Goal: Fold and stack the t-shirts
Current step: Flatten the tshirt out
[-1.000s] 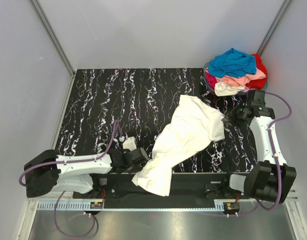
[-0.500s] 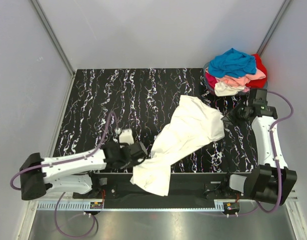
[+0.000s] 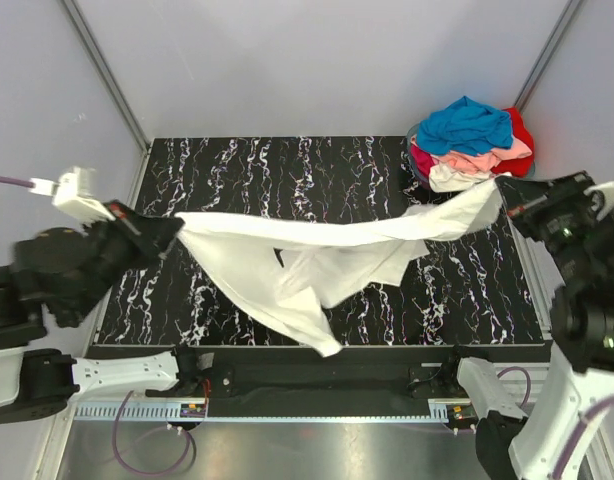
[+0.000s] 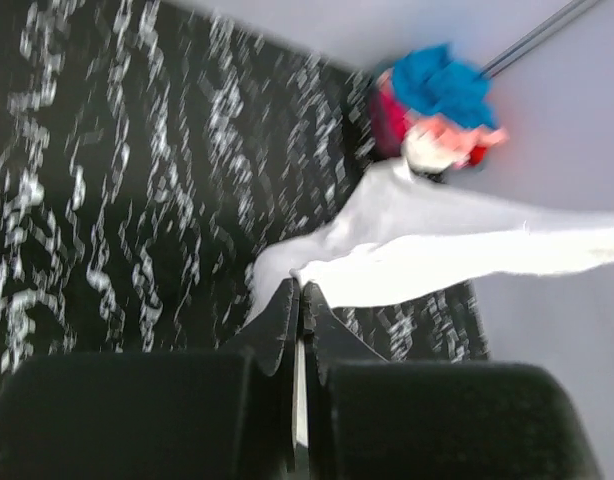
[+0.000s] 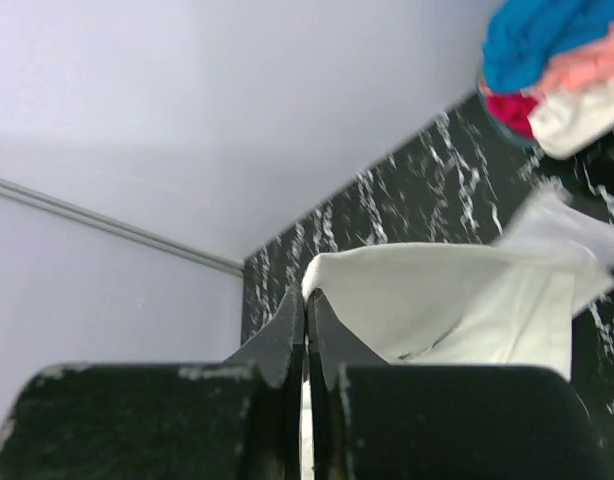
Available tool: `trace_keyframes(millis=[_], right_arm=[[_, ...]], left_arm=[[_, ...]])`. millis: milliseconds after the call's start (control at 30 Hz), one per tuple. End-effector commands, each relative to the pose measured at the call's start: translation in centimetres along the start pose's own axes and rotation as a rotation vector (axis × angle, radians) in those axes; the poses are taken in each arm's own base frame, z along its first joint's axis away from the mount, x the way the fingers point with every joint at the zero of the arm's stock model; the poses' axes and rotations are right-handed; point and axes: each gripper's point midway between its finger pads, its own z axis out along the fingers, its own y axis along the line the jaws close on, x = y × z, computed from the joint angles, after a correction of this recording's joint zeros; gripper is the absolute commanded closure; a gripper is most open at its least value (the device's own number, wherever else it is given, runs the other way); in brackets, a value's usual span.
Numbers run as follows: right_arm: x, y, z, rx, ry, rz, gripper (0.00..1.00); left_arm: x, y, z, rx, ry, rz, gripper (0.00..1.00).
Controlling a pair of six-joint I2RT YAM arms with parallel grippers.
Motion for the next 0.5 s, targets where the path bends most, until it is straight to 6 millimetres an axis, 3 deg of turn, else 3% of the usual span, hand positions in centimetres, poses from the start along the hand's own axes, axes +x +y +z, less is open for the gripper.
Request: trace_keyframes(millis=[0, 67, 200, 333, 433, 467], right_arm=[[-2.4, 3.2, -4.3, -0.081, -0.139, -0.009, 1.0], [-4.0, 4.8, -7.1, -0.118, -0.229, -0.077, 1.0], [-6.8, 6.5, -11.0, -0.148, -0.384, -0.207, 1.0], [-8.8, 8.9, -13.9, -0.214, -0.485, -0.27, 1.0], [-9.6, 10.8, -14.2, -0.283, -0.508, -0.326, 1.0], [-9.8, 11.4, -12.9, -0.301, -0.488, -0.347, 1.0]], left_arm=[[-5.0, -0.4, -2.2, 0.074, -0.12, 0.164, 1.0], [-8.1, -0.5, -4.4, 0.141, -0.195, 0.192, 1.0], [-13.4, 1.0, -8.6, 0.198, -0.345, 0.174, 1.0], [-14.8, 2.1, -10.6, 0.244, -0.426, 0.243, 1.0], [-14.3, 3.2, -9.9, 0.195, -0.455, 0.316, 1.0], [-14.8, 3.2, -9.7, 0.173, -0.488, 0.325, 1.0]])
